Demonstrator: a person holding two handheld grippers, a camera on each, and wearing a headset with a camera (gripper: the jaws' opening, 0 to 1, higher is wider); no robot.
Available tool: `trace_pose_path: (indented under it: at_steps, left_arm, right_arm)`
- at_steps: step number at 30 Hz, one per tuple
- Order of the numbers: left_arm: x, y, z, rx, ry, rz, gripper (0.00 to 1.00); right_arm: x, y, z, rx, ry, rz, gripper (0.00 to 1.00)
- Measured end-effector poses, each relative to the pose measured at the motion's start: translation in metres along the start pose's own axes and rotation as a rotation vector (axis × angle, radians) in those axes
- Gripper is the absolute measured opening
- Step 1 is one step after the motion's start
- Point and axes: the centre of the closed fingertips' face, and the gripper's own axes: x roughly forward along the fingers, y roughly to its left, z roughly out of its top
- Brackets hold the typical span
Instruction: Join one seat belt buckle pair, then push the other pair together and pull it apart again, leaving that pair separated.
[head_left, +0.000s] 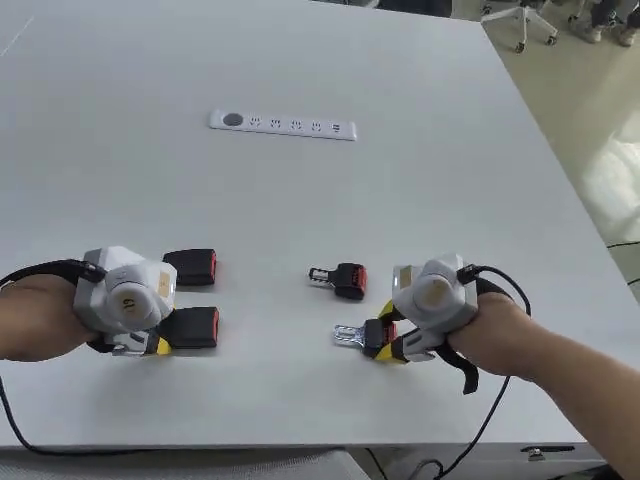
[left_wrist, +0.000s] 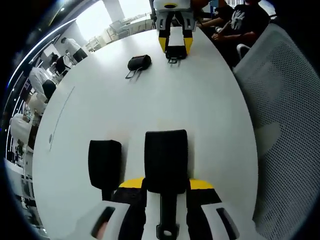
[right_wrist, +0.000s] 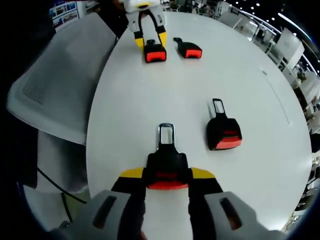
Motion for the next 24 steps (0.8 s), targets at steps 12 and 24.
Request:
trace_pose_path:
  at_steps: [12,24]
  left_arm:
    - [-0.002,-0.001,0.001,0.025,-0.006,-0.031,0.31]
    - [0.003,0.003,-0.004,0.023,0.001,-0.040,0.31]
  right_arm:
    - [0.005,-0.003,0.015,0.003,-0.029,-0.002,0.32]
    - [0.025,0.001,0.063,-0.003,-0.089,0.005,0.32]
